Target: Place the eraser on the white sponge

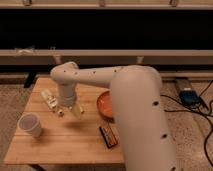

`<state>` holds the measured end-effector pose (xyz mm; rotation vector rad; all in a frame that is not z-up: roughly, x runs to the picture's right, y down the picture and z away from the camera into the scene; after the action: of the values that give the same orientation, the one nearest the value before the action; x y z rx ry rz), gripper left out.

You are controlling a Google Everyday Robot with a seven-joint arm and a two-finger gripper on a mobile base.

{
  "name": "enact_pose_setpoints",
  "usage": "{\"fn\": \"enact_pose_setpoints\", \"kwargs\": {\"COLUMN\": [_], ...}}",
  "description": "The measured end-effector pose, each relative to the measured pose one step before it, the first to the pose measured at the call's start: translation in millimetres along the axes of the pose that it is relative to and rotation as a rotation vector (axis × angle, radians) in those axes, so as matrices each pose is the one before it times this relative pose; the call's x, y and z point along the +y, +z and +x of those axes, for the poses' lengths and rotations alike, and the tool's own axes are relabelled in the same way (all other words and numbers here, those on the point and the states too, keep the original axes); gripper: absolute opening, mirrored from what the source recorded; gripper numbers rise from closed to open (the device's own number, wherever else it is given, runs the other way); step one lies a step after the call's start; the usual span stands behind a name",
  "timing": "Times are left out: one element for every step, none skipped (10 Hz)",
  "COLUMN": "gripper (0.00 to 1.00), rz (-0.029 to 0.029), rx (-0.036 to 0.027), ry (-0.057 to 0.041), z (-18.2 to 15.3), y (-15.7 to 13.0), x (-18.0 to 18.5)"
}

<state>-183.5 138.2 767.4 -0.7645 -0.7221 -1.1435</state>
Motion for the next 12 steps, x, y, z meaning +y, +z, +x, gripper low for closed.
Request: {"fn": "enact_pose_setpoints", "kwargs": {"gripper": [0.8,0.8,0.8,0.8,0.8,0.8,0.8,0.8,0.8,0.8,0.8,0.8], "rz": [-0.00465,-0.00095,0.00096,0.0017,0.00111,-0.00206,-0.00714,-0.01181,-0.02012,-0.01992,-0.01958,-0.01576], "rx": [0.00355,0.00013,0.00243,0.00695,0.00636,0.00661,0.00435,-0.00182,-0.01107,-0.01985,-0.02659,-0.02361], "ry": [-0.04317,-0.02278,-0.03277,-0.02333,-0.01169,-0.01518,-0.02276,-0.01445,-0.01437,-0.01489,-0.012,-0.00555], "z": [2.96,1.88,1.46,-0.26,0.33,0.45,1.93,2.44,2.06,0.3,-1.26,-1.05], "y": [-8.48,-4.33,-6.54,-5.03,-3.59,-3.32,-2.09,0.19,7.07,13.81,16.5,14.21], "x": [20.35,15.22,25.19,24.36,17.23,21.34,24.7,19.01,15.85,8.51,5.09,4.55]}}
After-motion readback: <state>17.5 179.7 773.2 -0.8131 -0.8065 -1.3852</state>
